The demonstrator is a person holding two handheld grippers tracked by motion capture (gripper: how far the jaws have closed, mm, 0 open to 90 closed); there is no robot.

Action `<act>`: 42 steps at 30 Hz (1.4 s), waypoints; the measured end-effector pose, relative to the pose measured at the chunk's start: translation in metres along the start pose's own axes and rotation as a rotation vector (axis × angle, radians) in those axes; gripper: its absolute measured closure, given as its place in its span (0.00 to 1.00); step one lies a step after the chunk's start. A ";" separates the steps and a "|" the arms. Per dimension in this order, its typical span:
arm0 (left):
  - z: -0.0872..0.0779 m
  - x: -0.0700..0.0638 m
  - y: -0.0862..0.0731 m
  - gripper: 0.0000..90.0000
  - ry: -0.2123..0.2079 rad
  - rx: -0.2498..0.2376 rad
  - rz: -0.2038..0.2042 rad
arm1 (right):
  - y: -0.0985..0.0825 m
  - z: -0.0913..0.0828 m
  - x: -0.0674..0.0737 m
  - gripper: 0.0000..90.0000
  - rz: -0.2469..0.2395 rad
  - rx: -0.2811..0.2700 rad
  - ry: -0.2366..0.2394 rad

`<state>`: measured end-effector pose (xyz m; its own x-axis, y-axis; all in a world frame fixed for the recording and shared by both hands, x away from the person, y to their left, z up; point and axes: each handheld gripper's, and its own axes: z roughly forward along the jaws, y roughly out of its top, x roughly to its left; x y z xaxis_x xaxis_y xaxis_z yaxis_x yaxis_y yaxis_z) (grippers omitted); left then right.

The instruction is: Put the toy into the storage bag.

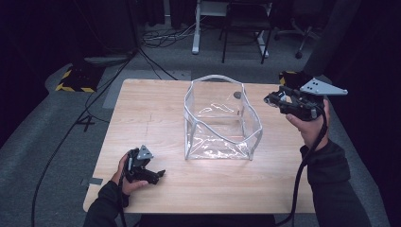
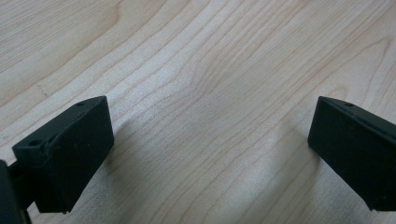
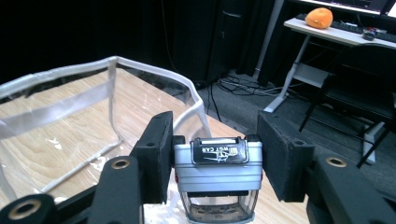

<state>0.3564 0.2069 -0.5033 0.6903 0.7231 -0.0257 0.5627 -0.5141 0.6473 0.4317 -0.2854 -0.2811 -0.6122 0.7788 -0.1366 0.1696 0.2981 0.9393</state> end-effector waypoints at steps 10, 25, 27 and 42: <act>0.000 0.000 0.000 0.01 0.001 0.000 0.000 | 0.015 0.012 0.019 0.54 -0.032 -0.003 0.040; 0.000 0.000 0.000 0.01 0.003 -0.002 0.001 | 0.023 0.052 0.053 0.54 -0.062 0.059 0.122; 0.000 0.000 0.000 0.01 0.003 -0.002 0.001 | 0.023 0.058 0.057 0.54 -0.064 0.075 0.135; 0.000 0.000 0.000 0.01 0.000 -0.002 -0.001 | 0.019 0.090 0.078 0.54 -0.116 0.210 0.150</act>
<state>0.3558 0.2070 -0.5035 0.6901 0.7233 -0.0265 0.5624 -0.5129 0.6486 0.4569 -0.1697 -0.3018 -0.7420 0.6469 -0.1762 0.2388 0.5006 0.8321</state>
